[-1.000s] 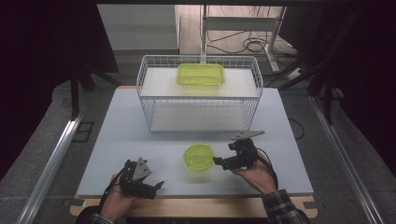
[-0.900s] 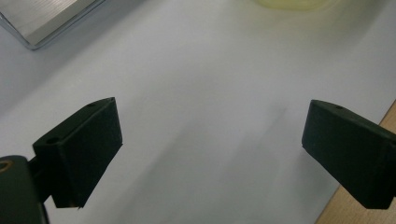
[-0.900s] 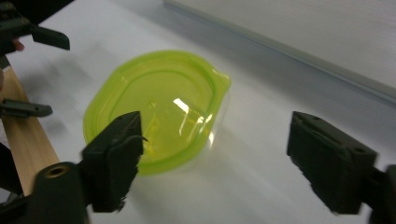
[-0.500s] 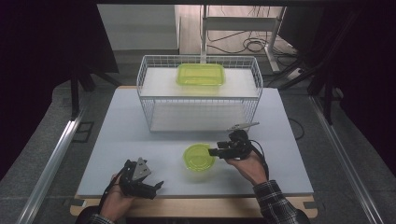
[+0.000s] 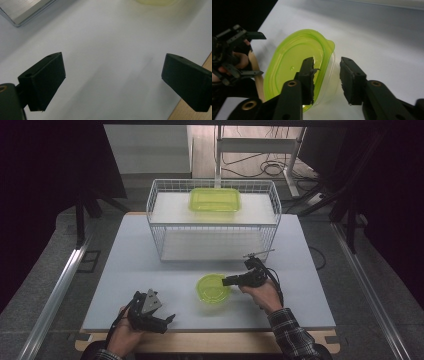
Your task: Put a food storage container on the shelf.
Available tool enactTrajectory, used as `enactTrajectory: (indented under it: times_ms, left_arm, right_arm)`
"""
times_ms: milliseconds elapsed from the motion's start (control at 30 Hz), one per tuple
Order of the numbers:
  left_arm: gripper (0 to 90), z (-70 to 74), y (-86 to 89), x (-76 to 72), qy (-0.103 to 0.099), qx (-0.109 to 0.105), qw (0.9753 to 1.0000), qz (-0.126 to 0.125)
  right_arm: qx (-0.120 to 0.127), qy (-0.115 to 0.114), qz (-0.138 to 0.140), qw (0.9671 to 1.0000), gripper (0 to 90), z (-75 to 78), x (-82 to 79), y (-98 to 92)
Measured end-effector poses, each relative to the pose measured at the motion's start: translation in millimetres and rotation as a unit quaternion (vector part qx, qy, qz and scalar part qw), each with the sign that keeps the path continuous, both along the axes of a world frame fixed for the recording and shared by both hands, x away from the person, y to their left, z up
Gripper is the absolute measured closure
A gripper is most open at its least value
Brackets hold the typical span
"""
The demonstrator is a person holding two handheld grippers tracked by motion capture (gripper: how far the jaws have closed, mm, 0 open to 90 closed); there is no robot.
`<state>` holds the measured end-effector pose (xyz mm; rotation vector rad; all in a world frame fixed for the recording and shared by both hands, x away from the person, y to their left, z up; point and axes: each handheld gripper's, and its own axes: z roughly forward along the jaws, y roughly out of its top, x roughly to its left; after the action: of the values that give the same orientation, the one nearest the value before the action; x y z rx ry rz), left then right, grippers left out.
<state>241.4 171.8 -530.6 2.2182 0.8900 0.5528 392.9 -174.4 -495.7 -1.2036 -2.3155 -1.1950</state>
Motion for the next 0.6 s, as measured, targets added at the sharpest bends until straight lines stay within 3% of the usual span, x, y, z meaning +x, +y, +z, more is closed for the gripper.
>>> enactTrajectory:
  times_ms: [67,200,300,333,467,600]
  left_arm:
    - [4.9,0.3,0.4,0.1,0.000,0.002,1.0000,-0.001]
    - [4.9,0.5,0.3,-0.1,0.000,0.003,1.0000,-0.002]
    - [4.9,0.6,0.4,-0.1,0.000,0.002,1.0000,-0.002]
    - [4.9,0.7,0.6,-0.1,-0.001,0.002,1.0000,-0.002]
    - [4.9,0.8,0.5,-0.3,-0.002,-0.001,1.0000,0.000]
    - [4.9,1.1,0.9,-0.2,-0.003,-0.002,1.0000,0.001]
  right_arm:
    - [0.011,0.015,0.000,0.9998,73.7,-1.7,2.1,-1.1]
    - [0.030,0.040,0.005,0.9987,79.8,-2.1,4.0,-1.5]
    - [0.033,0.047,0.003,0.9984,80.6,-1.9,4.0,-1.5]
    - [0.045,0.056,0.004,0.9974,81.1,-1.2,3.9,-2.5]
    - [0.041,0.047,-0.006,0.9980,81.3,1.7,3.0,-4.4]
    - [0.054,0.042,-0.016,0.9976,81.3,11.2,2.0,-8.7]
